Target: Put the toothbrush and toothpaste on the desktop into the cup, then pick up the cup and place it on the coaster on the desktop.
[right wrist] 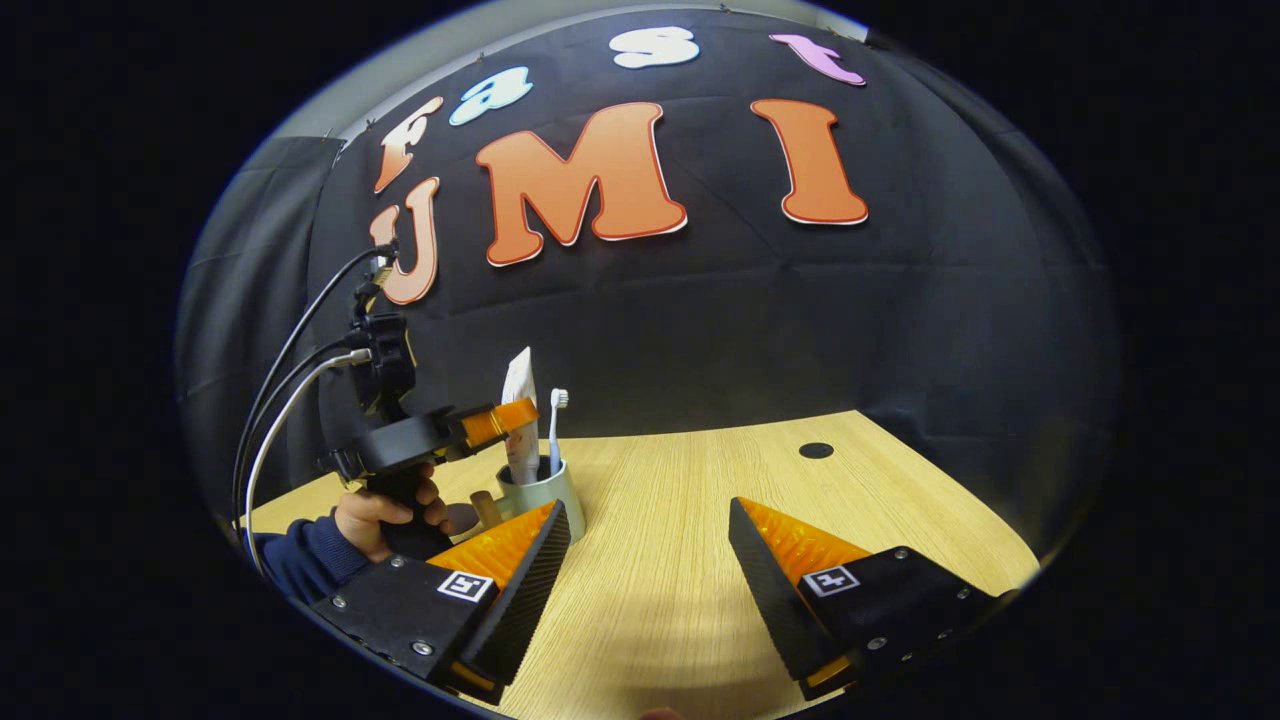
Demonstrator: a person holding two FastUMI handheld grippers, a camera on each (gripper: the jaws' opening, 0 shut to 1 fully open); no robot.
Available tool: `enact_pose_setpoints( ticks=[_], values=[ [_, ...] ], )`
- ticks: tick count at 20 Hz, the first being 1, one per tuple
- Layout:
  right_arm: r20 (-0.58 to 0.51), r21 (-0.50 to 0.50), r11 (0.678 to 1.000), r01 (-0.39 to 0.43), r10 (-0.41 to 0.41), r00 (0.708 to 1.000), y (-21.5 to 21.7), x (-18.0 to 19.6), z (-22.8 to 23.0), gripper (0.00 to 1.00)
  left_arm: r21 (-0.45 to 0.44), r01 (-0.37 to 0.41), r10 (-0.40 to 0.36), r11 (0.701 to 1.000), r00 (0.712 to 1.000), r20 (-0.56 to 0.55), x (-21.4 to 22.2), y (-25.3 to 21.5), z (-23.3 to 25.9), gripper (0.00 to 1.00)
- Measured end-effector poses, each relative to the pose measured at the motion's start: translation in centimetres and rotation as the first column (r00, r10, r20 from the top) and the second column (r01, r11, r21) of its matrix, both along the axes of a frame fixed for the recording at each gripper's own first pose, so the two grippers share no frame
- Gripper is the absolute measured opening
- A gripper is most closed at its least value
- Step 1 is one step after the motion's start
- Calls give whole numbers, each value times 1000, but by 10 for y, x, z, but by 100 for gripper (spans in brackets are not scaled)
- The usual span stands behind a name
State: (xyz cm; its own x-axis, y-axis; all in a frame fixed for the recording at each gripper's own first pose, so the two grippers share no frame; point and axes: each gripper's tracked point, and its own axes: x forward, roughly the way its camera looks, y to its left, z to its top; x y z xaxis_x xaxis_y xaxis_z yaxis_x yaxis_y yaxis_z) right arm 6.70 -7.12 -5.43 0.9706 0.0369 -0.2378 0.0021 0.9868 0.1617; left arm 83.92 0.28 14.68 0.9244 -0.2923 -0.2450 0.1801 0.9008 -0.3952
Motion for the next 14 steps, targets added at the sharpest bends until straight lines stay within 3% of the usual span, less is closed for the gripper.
enact_pose_setpoints(
  ticks=[7, 9, 10, 14],
  values=[
    [-3, 0, 1000, -13, 13, 1000, 6, -5, -1, 96, 85, 42, -36, 996, 996, -77, -14, -5, -27, 29],
    [-8, 7, 1000, -11, 11, 1000, 5, -7, -2, 96, 81, 72, -63, 994, 992, -110, -19, -9, -34, 28],
    [-8, 11, 1000, -11, 11, 1000, 6, -7, -3, 96, 77, 87, -77, 993, 989, -124, -24, -12, -35, 33],
    [-21, 18, 1000, -9, 9, 1000, 7, -10, -3, 96, 96, 128, -113, 987, 982, -152, -36, -13, -33, 35]
  ],
)
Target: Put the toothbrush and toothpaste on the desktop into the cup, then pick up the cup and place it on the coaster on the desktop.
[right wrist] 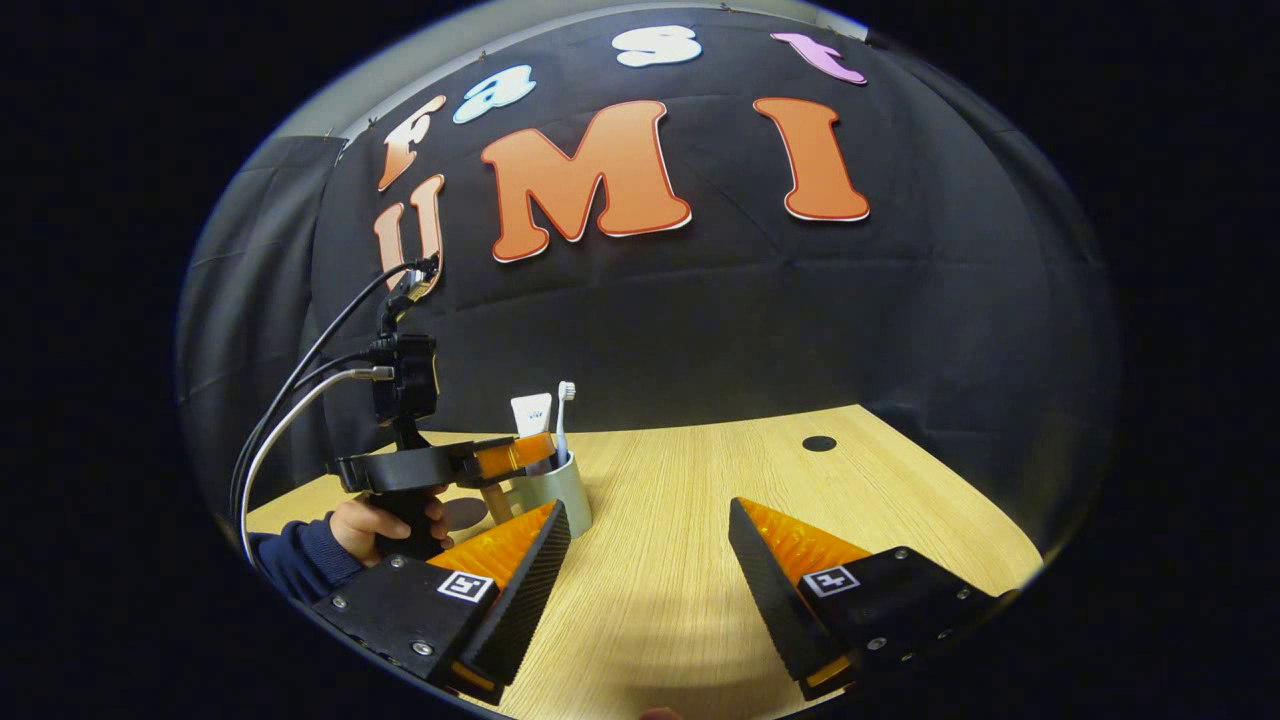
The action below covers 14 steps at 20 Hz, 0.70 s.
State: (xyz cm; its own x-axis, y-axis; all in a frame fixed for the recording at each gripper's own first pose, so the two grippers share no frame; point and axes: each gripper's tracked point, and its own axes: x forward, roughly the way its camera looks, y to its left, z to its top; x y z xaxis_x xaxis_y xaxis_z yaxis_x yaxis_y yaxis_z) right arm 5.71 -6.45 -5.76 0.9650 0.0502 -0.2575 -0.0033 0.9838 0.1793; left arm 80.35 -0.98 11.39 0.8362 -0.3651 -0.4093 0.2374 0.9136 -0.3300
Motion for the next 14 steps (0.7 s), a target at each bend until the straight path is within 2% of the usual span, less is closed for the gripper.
enact_pose_setpoints(
  ticks=[4, 5, 8, 10, 11, 14],
  values=[
    [-20, 12, 1000, -10, 11, 1000, 5, -1, 4, 96, -16, 13, -13, 1000, 999, 35, -7, 11, 25, 40],
    [-23, 17, 1000, -17, 18, 1000, 8, -1, 6, 96, -16, 17, -16, 1000, 999, 46, -10, 14, 33, 44],
    [-32, 33, 999, -40, 41, 999, 19, 2, 17, 96, 24, 9, -11, 1000, 996, 90, -19, 35, 56, 66],
    [-59, 32, 998, -61, 63, 996, 29, 5, 21, 97, 49, 10, -15, 999, 994, 109, -28, 50, 69, 72],
    [-66, 31, 997, -74, 75, 995, 35, 6, 25, 97, 59, 10, -17, 998, 993, 116, -34, 56, 76, 80],
    [-83, 29, 992, -122, 124, 989, 58, 14, 38, 97, 77, -11, 0, 997, 990, 144, -50, 85, 95, 86]
  ],
)
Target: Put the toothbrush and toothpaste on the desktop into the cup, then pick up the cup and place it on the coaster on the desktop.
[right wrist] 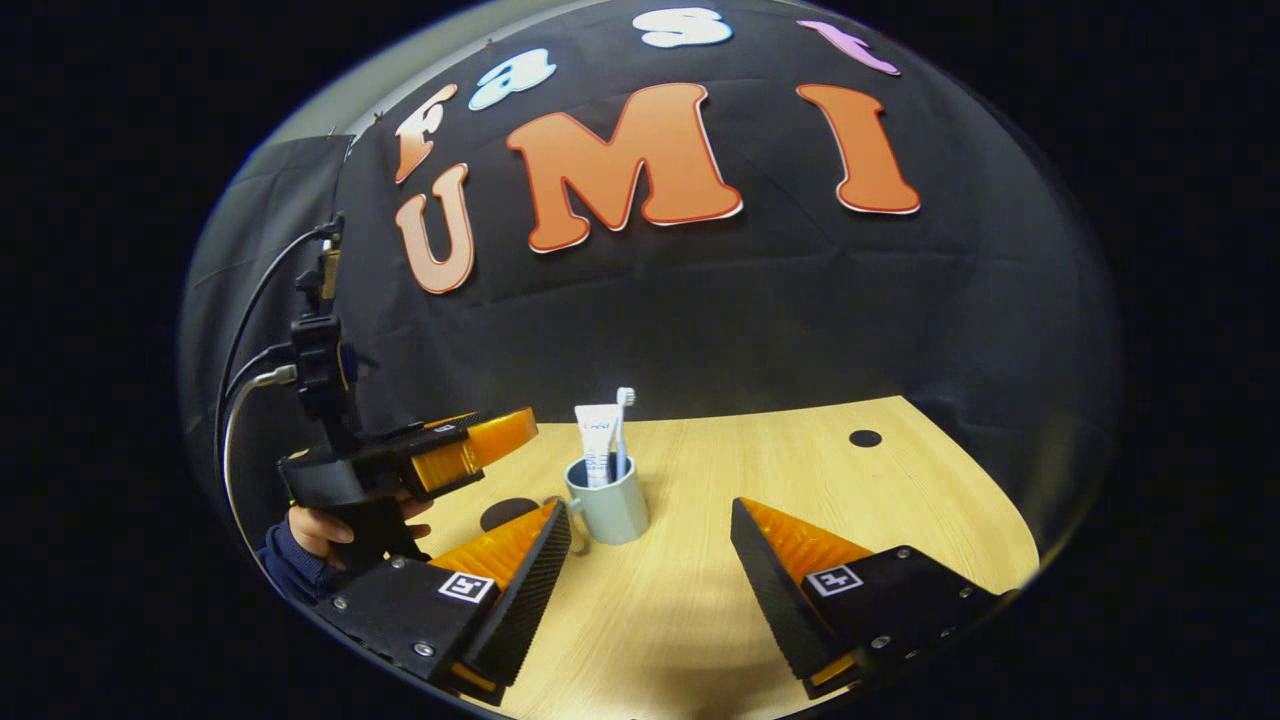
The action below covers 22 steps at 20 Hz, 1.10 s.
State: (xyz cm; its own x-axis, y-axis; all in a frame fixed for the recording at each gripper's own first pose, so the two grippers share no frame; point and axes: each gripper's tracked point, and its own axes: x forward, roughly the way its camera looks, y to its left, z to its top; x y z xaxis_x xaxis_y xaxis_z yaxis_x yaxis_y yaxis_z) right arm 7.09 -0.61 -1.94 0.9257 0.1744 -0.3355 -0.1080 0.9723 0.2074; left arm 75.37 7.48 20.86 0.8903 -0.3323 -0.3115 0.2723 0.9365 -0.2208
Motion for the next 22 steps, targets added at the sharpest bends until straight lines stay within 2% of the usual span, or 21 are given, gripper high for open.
enact_pose_setpoints(
  ticks=[5, 14, 18, 22],
  values=[
    [-90, -30, 998, -54, 51, 995, 35, 16, 4, 96, 81, -68, 64, 994, 997, 53, -25, 56, 25, 95],
    [-317, 2, 999, -37, 36, 948, 75, 52, -5, 94, 139, -191, 170, 972, 974, 151, -74, 131, 50, 95],
    [-429, 31, 1000, -3, 16, 903, 87, 62, -25, 93, 172, -227, 193, 959, 962, 194, -91, 153, 52, 95],
    [-535, 18, 999, 43, -27, 844, 93, 82, -53, 89, 170, -231, 198, 958, 961, 192, -105, 160, 42, 95]
  ],
)
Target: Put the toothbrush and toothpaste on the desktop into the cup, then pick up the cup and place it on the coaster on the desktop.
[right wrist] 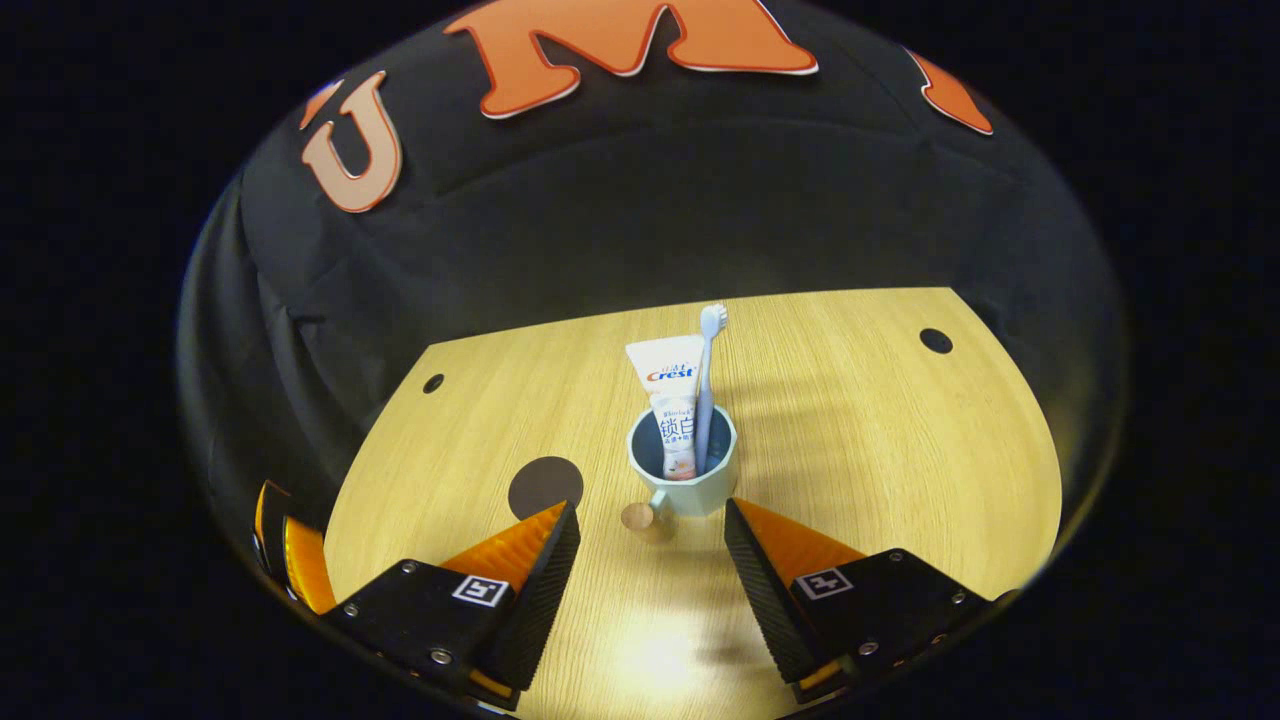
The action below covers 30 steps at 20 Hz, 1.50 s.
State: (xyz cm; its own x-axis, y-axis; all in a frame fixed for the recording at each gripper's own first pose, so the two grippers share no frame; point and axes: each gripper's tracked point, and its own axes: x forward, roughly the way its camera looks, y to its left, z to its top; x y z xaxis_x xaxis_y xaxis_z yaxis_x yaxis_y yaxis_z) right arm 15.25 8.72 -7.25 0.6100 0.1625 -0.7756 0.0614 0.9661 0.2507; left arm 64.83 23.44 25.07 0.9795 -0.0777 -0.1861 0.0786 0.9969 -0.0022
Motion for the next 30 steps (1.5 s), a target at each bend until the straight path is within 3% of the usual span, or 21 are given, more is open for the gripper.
enact_pose_setpoints(
  ticks=[11, 14, 15, 16, 18, 19, 21, 23, 24, 25, 28, 30],
  values=[
    [-222, -61, 993, 104, -115, 968, 5, 24, -67, 81, -46, -10, 8, 999, 999, -46, -15, 16, -32, 95],
    [-249, -103, 988, 117, -139, 959, 1, 27, -81, 80, -52, -8, 5, 999, 998, -57, -20, 17, -38, 95],
    [-251, -115, 986, 122, -147, 957, -2, 27, -84, 72, -53, -5, 2, 999, 998, -58, -20, 16, -40, 95],
    [-257, -121, 985, 124, -152, 955, -5, 27, -87, 76, -54, -4, 1, 999, 998, -59, -19, 16, -41, 95],
    [-268, -120, 985, 122, -150, 952, -5, 27, -89, 69, -59, 2, -6, 998, 998, -64, -21, 12, -43, 95],
    [-266, -125, 985, 117, -146, 953, -5, 26, -91, 73, -62, 7, -11, 998, 997, -72, -21, 10, -45, 95],
    [-271, -131, 987, 96, -129, 954, -6, 24, -92, 69, -61, 15, -20, 998, 996, -82, -21, 5, -50, 95],
    [-281, -126, 989, 82, -115, 953, -8, 23, -93, 63, -55, 22, -27, 998, 996, -86, -22, 2, -52, 95],
    [-283, -125, 989, 79, -112, 952, -10, 22, -92, 54, -52, 25, -30, 998, 996, -86, -22, 0, -52, 95],
    [-288, -123, 990, 67, -100, 952, -10, 20, -93, 60, -50, 28, -33, 998, 996, -86, -23, -2, -51, 95],
    [-286, -140, 989, 53, -92, 954, -12, 20, -92, 30, -46, 35, -39, 998, 995, -87, -25, -5, -52, 95],
    [-275, -155, 987, 36, -78, 958, -9, 21, -95, 28, -42, 37, -41, 998, 995, -91, -28, -6, -53, 95]
  ],
)
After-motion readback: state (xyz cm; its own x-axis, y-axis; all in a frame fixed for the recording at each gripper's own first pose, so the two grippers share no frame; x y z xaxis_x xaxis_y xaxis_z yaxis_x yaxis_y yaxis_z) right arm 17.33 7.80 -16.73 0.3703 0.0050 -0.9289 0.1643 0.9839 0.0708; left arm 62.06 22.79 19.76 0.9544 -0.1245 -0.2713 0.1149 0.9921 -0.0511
